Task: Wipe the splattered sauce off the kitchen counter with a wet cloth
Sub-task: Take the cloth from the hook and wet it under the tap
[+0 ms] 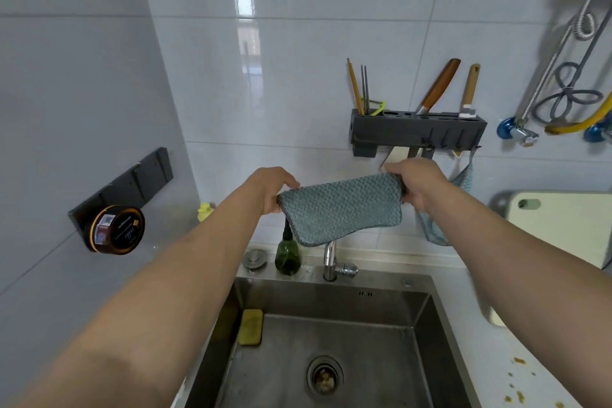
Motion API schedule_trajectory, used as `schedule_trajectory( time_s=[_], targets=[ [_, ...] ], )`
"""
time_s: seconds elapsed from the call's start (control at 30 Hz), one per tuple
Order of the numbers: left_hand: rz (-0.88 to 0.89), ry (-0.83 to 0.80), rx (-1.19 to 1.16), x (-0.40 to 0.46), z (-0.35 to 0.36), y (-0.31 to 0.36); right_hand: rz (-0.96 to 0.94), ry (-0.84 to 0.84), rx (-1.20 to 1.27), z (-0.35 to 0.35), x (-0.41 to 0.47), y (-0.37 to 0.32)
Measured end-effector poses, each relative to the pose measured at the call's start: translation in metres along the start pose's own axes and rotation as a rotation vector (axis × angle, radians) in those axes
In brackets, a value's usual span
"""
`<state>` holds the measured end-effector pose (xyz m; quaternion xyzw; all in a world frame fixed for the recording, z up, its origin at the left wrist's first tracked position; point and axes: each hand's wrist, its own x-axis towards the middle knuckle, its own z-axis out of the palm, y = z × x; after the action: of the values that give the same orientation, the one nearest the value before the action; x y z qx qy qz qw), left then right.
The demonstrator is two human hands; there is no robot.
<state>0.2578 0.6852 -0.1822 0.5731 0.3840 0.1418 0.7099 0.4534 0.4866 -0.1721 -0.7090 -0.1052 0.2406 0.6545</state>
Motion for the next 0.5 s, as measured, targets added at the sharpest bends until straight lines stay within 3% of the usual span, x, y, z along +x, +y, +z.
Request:
schedule_trajectory(
  time_s=[0.07, 0.1, 0.17, 0.23, 0.4, 0.5],
  targets=[
    [0.052, -0.054, 0.008, -0.003, 0.000, 0.001, -0.041, -0.029, 0.043, -0.003, -0.001, -0.004],
    [0.100, -0.085, 0.120, -0.003, -0.001, 0.001, -0.074, -0.036, 0.015, -0.004, -0.002, -0.005],
    [0.197, -0.095, 0.552, 0.002, -0.002, -0.001, -0.142, -0.013, -0.118, -0.006, -0.003, -0.006],
    [0.301, -0.041, 0.790, 0.005, -0.001, -0.003, -0.217, 0.036, -0.268, -0.008, -0.008, -0.009],
    [0.325, 0.023, 0.575, 0.010, -0.008, 0.010, -0.332, 0.105, -0.405, -0.016, -0.010, -0.010],
    [0.356, 0.036, 0.643, 0.012, -0.011, 0.021, -0.361, 0.134, -0.371, -0.020, -0.008, -0.015]
  ],
)
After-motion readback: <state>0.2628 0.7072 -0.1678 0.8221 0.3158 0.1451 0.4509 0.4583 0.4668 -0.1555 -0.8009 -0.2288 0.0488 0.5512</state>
